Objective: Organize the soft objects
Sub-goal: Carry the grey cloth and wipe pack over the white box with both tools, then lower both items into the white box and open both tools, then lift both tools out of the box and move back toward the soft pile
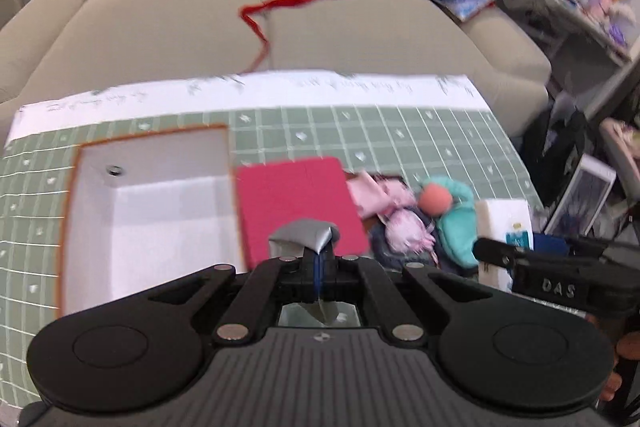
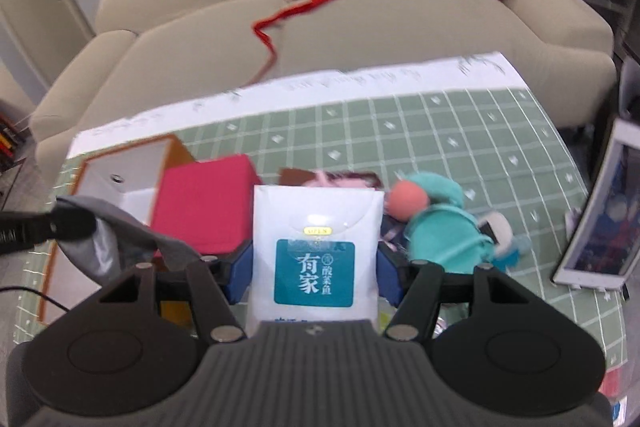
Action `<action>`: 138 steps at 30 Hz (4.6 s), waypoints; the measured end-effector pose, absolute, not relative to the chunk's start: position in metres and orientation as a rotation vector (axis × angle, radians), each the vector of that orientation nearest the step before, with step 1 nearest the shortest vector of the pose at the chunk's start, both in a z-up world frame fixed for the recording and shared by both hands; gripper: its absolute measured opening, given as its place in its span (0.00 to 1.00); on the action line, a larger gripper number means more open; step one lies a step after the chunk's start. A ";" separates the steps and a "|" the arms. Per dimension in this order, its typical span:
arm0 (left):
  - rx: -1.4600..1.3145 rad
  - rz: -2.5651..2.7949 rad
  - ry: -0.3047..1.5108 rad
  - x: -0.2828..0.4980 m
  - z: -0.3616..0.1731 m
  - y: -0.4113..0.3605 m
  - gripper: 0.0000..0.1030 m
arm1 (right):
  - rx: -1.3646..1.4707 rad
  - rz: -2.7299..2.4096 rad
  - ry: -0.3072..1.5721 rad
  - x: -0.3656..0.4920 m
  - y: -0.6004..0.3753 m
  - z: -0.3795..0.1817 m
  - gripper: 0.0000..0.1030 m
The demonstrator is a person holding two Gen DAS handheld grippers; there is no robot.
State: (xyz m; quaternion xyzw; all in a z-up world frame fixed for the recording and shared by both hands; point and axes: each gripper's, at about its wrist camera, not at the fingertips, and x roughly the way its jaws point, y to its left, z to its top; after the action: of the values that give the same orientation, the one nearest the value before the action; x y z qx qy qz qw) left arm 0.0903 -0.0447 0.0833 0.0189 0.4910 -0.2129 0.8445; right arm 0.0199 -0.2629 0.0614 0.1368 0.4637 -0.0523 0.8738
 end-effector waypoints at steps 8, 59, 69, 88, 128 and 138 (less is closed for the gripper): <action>-0.037 -0.360 0.948 0.095 0.111 0.031 0.00 | 0.261 0.014 0.905 0.027 -0.204 0.090 0.60; -0.149 -0.184 1.183 0.094 -0.045 0.138 0.00 | 0.074 0.158 1.194 0.121 -0.009 -0.059 0.67; -0.182 -0.177 1.198 0.096 -0.046 0.144 0.00 | 0.080 0.201 1.160 0.116 -0.013 -0.048 0.74; -0.312 -0.171 1.198 0.096 -0.043 0.168 0.65 | 0.131 0.229 1.125 0.106 -0.023 -0.032 0.75; -0.091 -0.303 0.957 0.082 0.056 0.066 0.76 | 0.219 0.087 0.849 0.045 -0.164 0.079 0.90; -0.086 -0.477 0.981 0.074 0.064 -0.008 0.77 | 0.298 -0.105 0.896 0.014 -0.276 0.046 0.91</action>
State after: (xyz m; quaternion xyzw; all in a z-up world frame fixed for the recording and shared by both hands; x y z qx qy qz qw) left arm 0.0738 -0.0076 0.0642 -0.0411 0.4665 -0.2267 0.8540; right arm 0.0140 -0.2755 0.0463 0.1434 0.4311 -0.0506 0.8894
